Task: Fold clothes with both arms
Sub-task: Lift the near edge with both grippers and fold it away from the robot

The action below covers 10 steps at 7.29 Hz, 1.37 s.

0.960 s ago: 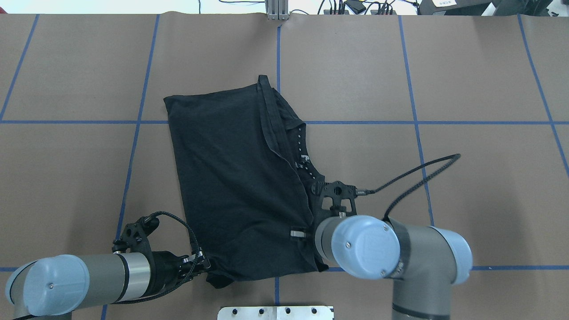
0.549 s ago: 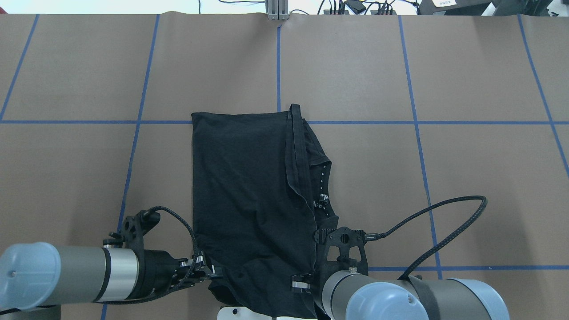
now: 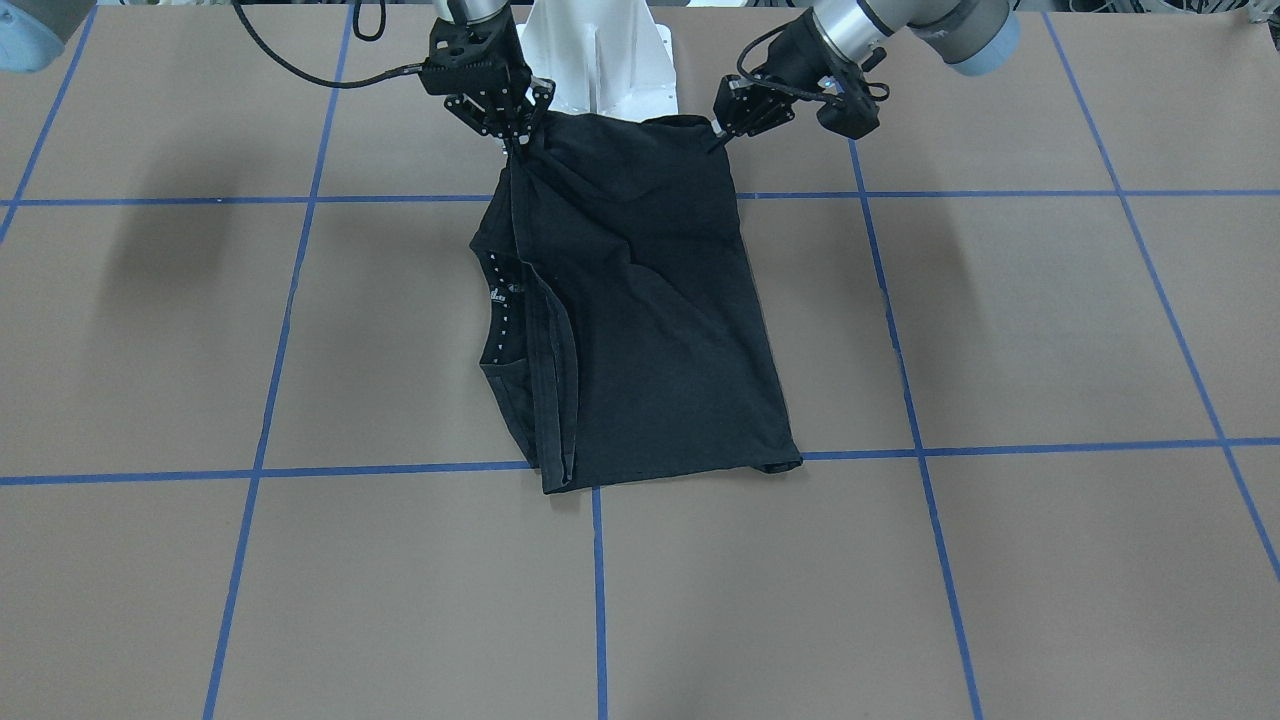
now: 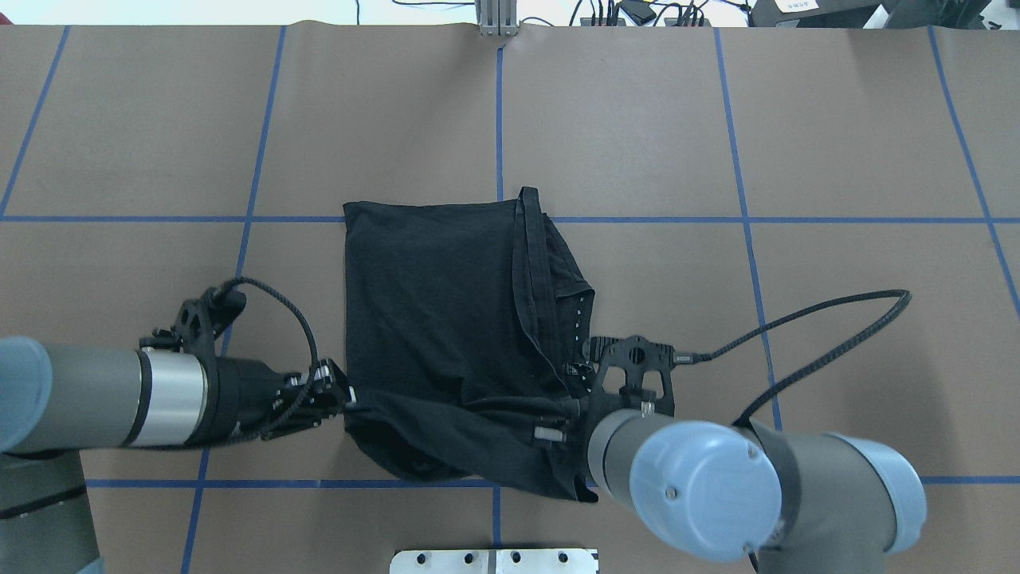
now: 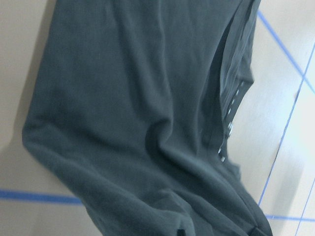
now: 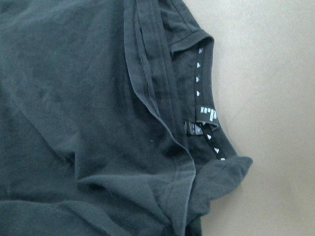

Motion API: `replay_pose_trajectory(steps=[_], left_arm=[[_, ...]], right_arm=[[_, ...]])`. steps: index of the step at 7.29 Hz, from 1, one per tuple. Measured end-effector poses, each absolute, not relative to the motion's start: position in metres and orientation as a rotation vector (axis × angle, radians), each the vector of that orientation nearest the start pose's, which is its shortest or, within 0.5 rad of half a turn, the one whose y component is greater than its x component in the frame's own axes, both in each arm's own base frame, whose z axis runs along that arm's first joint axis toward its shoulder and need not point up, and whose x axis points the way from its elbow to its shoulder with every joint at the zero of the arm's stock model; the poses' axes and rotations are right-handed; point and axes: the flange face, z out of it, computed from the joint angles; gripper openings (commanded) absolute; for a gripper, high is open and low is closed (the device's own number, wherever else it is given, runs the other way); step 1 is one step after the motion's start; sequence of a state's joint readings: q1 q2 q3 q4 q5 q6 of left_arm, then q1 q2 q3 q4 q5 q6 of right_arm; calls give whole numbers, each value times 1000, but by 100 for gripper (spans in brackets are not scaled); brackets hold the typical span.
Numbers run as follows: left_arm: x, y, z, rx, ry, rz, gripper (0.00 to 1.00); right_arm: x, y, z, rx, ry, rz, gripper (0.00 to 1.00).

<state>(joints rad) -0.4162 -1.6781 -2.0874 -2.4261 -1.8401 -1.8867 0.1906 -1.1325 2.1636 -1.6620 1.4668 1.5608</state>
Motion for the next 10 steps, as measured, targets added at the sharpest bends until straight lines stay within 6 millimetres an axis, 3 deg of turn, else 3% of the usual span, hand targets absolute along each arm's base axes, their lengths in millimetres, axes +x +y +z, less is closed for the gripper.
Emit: replay_pose_trajectory(steps=[2,4,5,8,10], left_arm=[[382,-331,240,-24,1462,-401,0],[401,-381,230,61,1393,-417,0],[414,-405,239,87,1353,-425,0],[436,-454,274,155,1245,-413,0],[447,-473,288,188,1201,-401,0]], right_arm=[[-501,-305,164,225,-916,274,0],[-498,-367,154,250,-889,288,0],[-502,-389,151,262,-870,292,0],[-542,-452,144,270,-794,325,0],[-568,-497,161,291,-789,345,0]])
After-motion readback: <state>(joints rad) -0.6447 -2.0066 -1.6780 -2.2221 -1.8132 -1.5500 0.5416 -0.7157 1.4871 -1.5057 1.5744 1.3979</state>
